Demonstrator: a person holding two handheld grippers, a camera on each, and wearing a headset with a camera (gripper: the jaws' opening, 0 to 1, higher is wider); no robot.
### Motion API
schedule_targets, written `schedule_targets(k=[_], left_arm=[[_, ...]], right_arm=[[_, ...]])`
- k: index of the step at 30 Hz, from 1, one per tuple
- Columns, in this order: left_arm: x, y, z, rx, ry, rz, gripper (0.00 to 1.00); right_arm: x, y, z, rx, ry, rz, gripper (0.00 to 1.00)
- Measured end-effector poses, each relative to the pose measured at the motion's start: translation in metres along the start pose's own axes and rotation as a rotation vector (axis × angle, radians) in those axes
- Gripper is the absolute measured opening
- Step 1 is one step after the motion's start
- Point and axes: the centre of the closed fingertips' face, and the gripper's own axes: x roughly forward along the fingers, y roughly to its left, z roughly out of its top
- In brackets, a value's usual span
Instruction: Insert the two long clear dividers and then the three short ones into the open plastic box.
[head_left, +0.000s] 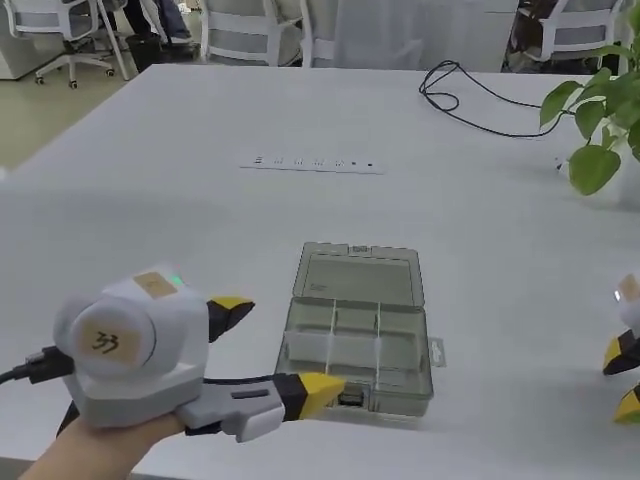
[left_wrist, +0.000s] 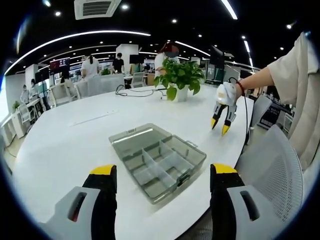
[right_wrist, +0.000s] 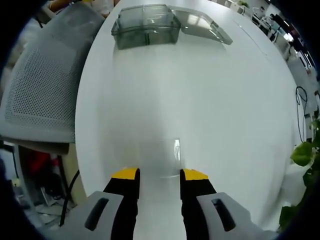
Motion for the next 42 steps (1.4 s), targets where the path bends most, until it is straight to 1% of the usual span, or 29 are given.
schedule_targets(k=[3, 5, 8, 12, 18, 22, 24, 25, 27, 28, 30, 33, 34, 35, 38, 39, 42], left_arm=[[-0.001, 0.002, 0.001, -0.001, -0.005, 0.002, 0.77], [-0.001, 0.003, 0.001, -0.002, -0.005, 0.005, 0.77], [-0.002, 0.004, 0.003, 0.002, -0.010, 0.007, 0.76], [-0.004, 0.003, 0.006, 0.008, -0.015, 0.004, 0.76], [-0.005, 0.001, 0.006, 0.007, -0.019, -0.010, 0.74], [-0.006, -0.001, 0.008, 0.005, -0.029, -0.021, 0.71], [-0.007, -0.001, 0.008, -0.001, -0.033, -0.024, 0.71], [-0.007, -0.002, 0.008, -0.005, -0.033, -0.026, 0.71], [-0.008, -0.002, 0.008, -0.017, -0.034, -0.030, 0.69], [-0.008, -0.002, 0.008, -0.023, -0.034, -0.031, 0.68], [-0.009, -0.003, 0.008, -0.040, -0.038, -0.037, 0.67], [-0.009, -0.003, 0.008, -0.067, -0.035, -0.042, 0.64], [-0.009, -0.003, 0.008, -0.071, -0.036, -0.042, 0.63], [-0.009, -0.002, 0.009, -0.080, -0.040, -0.043, 0.62], [-0.008, -0.004, 0.011, -0.113, -0.050, -0.054, 0.60], [-0.008, -0.005, 0.013, -0.119, -0.054, -0.059, 0.59], [-0.008, -0.007, 0.015, -0.133, -0.066, -0.068, 0.57]], right_arm=[[0.000, 0.000, 0.000, 0.007, -0.009, -0.002, 0.33], [0.000, -0.001, 0.000, 0.028, -0.022, -0.010, 0.33], [0.000, -0.001, 0.000, 0.030, -0.024, -0.022, 0.32], [-0.003, -0.006, 0.002, 0.015, -0.028, -0.080, 0.32], [-0.015, -0.012, 0.021, -0.006, -0.075, -0.165, 0.32], [-0.029, -0.015, 0.044, -0.043, -0.123, -0.235, 0.32], [-0.035, -0.015, 0.054, -0.059, -0.140, -0.258, 0.32], [-0.037, -0.016, 0.056, -0.061, -0.144, -0.264, 0.32], [-0.043, -0.016, 0.068, -0.078, -0.169, -0.285, 0.32], [-0.045, -0.016, 0.073, -0.082, -0.180, -0.293, 0.32], [-0.044, -0.019, 0.080, -0.099, -0.204, -0.316, 0.32], [-0.053, -0.016, 0.103, -0.130, -0.243, -0.352, 0.32], [-0.055, -0.015, 0.109, -0.136, -0.253, -0.354, 0.32], [-0.058, -0.013, 0.118, -0.146, -0.272, -0.361, 0.32], [-0.062, -0.014, 0.135, -0.165, -0.310, -0.382, 0.32], [-0.065, -0.012, 0.144, -0.172, -0.324, -0.391, 0.32], [-0.068, -0.011, 0.158, -0.192, -0.353, -0.400, 0.32]])
